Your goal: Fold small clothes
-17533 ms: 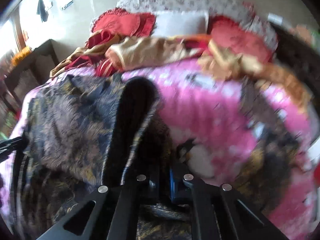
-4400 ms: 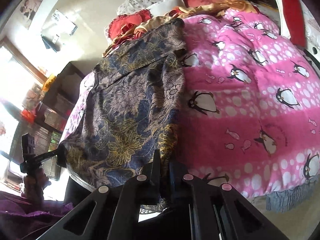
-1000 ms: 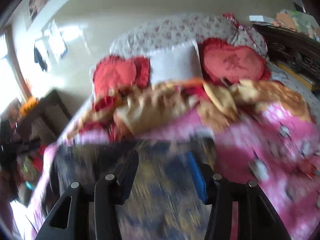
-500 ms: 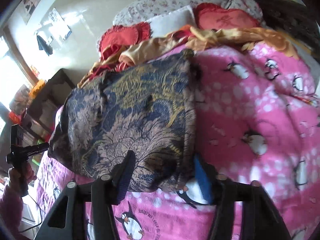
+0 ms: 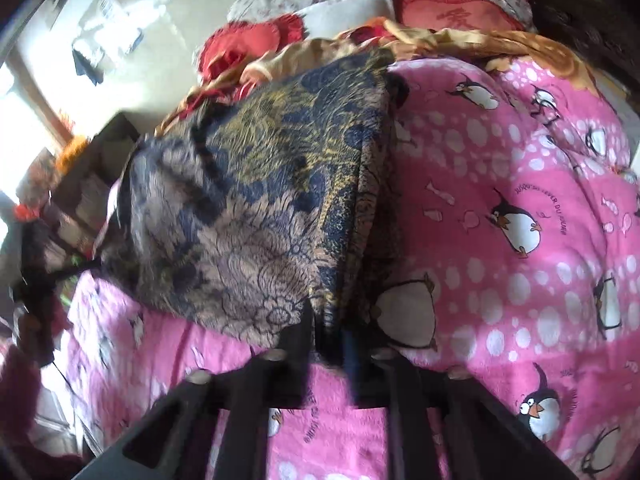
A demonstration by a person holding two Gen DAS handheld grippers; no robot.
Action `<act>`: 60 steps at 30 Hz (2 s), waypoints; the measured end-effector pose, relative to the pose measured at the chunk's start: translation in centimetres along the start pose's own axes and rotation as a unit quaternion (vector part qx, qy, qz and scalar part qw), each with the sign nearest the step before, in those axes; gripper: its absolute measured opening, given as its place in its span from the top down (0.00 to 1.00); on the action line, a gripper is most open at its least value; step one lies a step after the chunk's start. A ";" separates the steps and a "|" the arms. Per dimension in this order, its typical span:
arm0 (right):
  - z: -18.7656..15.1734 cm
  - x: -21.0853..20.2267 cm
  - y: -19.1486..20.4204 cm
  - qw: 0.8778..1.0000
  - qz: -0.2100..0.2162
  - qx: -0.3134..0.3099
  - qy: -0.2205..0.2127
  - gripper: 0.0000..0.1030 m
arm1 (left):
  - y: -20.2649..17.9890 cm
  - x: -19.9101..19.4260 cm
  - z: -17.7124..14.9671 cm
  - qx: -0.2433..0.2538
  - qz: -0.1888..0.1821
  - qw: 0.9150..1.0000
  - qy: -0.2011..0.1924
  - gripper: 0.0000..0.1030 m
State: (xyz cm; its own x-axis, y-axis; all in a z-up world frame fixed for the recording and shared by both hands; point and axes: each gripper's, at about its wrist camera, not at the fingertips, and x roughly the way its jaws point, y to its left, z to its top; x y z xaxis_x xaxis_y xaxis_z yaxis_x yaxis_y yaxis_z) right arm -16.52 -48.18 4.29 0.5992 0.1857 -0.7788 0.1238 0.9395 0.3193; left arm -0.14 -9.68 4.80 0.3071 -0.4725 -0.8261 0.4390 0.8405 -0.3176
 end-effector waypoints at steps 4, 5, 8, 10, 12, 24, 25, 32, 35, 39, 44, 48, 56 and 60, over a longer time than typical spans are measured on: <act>0.4 0.1 0.2 1.000 -0.008 0.000 0.003 0.95 | 0.7 -0.1 -0.3 -0.005 -0.009 1.000 0.007 0.93; 0.4 0.0 0.4 1.000 -0.020 -0.007 0.006 0.95 | 0.9 -0.5 -0.7 0.001 -0.012 1.000 0.010 0.94; -0.2 -0.5 0.9 0.999 -0.036 -0.017 0.022 0.95 | 1.5 -0.9 -2.1 0.027 0.014 0.999 0.017 0.94; -0.7 -0.2 0.8 0.998 -0.042 -0.021 0.031 0.95 | 2.4 -0.3 -3.0 0.016 0.016 0.999 0.033 0.95; -1.5 0.7 0.3 0.998 -0.045 -0.011 0.046 0.95 | 3.3 -0.2 -3.4 -0.005 0.016 0.999 0.034 0.95; 4.9 -3.6 3.9 0.995 -0.067 -0.029 -0.068 0.52 | 0.1 -3.9 -0.6 -0.002 0.033 0.999 -0.035 0.69; 5.9 -2.8 4.7 0.995 -0.066 -0.041 -0.070 0.52 | -0.2 -3.7 -0.3 -0.003 0.030 0.999 -0.042 0.62; 11.9 6.7 10.6 0.987 -0.069 -0.134 -0.049 0.53 | -1.6 -0.1 1.1 0.008 0.068 0.996 -0.051 0.57; 13.7 10.1 11.1 0.978 -0.124 -0.157 -0.058 0.53 | -0.8 2.2 0.7 0.014 0.102 0.994 -0.026 0.57; 16.9 12.4 9.8 0.982 -0.134 -0.117 -0.054 0.52 | -0.6 2.6 0.4 0.020 0.098 0.994 -0.037 0.53; 17.8 10.0 11.0 0.988 -0.100 -0.094 -0.069 0.52 | -0.4 2.7 0.2 0.021 0.088 0.995 -0.047 0.50; 16.9 10.1 14.8 0.987 -0.053 -0.138 -0.056 0.53 | -0.4 2.8 -0.2 0.013 0.080 0.995 -0.058 0.43; 17.9 16.0 16.6 0.986 -0.113 -0.119 -0.029 0.52 | 0.2 2.1 -0.9 0.001 0.050 0.996 -0.073 0.40; 17.6 13.2 17.8 0.988 -0.097 -0.115 -0.046 0.51 | 1.4 1.5 -1.4 -0.018 0.013 0.996 -0.086 0.40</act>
State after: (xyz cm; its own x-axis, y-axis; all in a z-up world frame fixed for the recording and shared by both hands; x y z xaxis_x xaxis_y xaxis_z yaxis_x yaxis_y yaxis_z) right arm 7.46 -34.10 9.19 0.6523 -0.0217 -0.7577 0.0673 0.9973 0.0293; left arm -0.26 -8.82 2.46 0.4600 -0.4860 -0.7431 0.3999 0.8606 -0.3153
